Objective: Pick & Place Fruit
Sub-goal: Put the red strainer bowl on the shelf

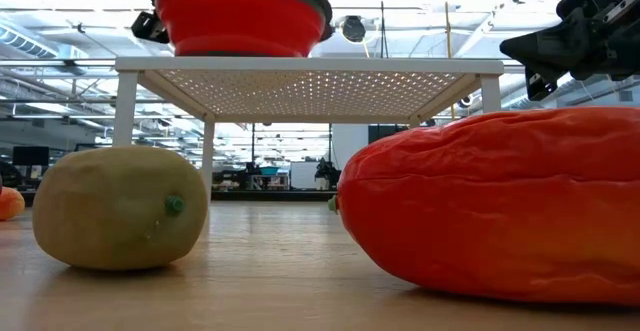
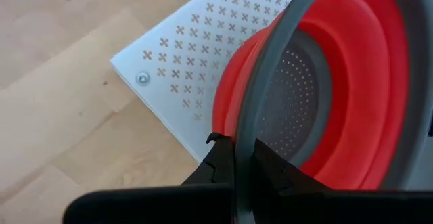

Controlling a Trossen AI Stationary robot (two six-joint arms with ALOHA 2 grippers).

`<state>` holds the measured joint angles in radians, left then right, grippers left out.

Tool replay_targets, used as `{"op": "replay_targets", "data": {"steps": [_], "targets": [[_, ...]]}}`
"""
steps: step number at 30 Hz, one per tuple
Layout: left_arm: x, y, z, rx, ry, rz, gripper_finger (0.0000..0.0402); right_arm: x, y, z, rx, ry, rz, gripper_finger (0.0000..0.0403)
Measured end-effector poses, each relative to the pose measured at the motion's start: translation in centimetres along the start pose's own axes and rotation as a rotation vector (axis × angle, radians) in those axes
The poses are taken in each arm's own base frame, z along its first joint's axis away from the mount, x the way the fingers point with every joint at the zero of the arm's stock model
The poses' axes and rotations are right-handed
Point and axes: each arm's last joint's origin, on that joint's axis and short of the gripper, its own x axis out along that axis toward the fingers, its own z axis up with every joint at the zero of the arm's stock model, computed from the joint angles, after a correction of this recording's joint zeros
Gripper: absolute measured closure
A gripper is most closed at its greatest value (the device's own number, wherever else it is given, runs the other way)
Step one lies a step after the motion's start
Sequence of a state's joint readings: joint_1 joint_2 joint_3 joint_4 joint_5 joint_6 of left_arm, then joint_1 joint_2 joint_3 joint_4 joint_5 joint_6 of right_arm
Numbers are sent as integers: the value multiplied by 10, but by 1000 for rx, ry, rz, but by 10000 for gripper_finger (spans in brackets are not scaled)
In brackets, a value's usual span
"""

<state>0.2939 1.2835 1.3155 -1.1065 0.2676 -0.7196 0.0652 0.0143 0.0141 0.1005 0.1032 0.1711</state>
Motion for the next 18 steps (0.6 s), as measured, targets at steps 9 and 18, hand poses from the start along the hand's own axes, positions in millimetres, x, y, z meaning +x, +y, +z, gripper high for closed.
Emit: {"op": "replay_targets", "data": {"steps": [9, 18], "targets": [[0, 1, 0, 2, 0, 0, 396, 0, 0, 0, 0, 0, 0, 403], [0, 0, 0, 7, -2, 3, 396, 0, 0, 0, 0, 0, 0, 403]]}}
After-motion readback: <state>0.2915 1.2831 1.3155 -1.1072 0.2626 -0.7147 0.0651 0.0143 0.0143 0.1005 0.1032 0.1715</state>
